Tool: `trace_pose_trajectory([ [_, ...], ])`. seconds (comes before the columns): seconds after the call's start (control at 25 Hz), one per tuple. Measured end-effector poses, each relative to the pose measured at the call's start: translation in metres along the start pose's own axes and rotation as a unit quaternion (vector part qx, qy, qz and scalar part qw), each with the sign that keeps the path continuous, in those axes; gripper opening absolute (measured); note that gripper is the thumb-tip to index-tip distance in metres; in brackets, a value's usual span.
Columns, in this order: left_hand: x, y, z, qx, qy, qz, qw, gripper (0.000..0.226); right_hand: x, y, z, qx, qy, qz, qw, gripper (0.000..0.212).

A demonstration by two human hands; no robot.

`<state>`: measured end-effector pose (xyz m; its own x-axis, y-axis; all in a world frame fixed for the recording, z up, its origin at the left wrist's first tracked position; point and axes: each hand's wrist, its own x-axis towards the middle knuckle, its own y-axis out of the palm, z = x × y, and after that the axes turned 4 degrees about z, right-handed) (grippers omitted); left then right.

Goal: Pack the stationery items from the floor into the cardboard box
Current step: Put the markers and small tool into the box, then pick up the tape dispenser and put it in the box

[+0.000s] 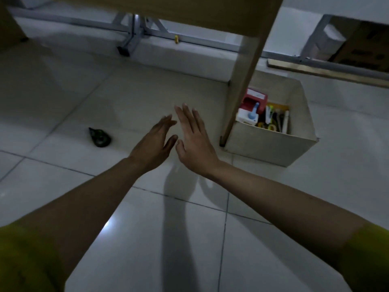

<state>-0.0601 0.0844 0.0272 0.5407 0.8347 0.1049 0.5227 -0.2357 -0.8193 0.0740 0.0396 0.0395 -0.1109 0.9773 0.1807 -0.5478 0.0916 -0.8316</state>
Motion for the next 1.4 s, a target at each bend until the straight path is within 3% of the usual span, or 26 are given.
trace_pose_trajectory([
  [0.4,-0.06,-0.041,0.096,-0.005,-0.225,-0.064,0.972,0.059,0.063,0.085,0.055,0.087,0.03,0.203,0.975,0.083],
  [0.72,-0.082,-0.045,0.152,-0.061,-0.354,-0.054,0.932,0.063,0.114,0.15,0.071,0.12,0.038,0.247,0.961,0.077],
  [0.88,-0.069,-0.054,0.163,-0.215,-0.379,-0.064,0.898,0.065,0.131,0.176,0.081,0.143,0.073,0.252,0.954,0.083],
  [1.04,-0.051,-0.058,0.155,-0.366,-0.371,-0.094,0.848,0.056,0.144,0.199,0.085,0.082,0.059,0.239,0.966,0.081],
  [1.2,-0.045,-0.055,0.151,-0.409,-0.374,-0.132,0.822,0.061,0.144,0.209,0.075,0.063,0.057,0.197,0.977,0.063],
  [1.4,-0.052,-0.053,0.138,-0.41,-0.35,-0.129,0.832,0.055,0.133,0.189,0.065,0.116,0.074,0.166,0.976,0.051],
])
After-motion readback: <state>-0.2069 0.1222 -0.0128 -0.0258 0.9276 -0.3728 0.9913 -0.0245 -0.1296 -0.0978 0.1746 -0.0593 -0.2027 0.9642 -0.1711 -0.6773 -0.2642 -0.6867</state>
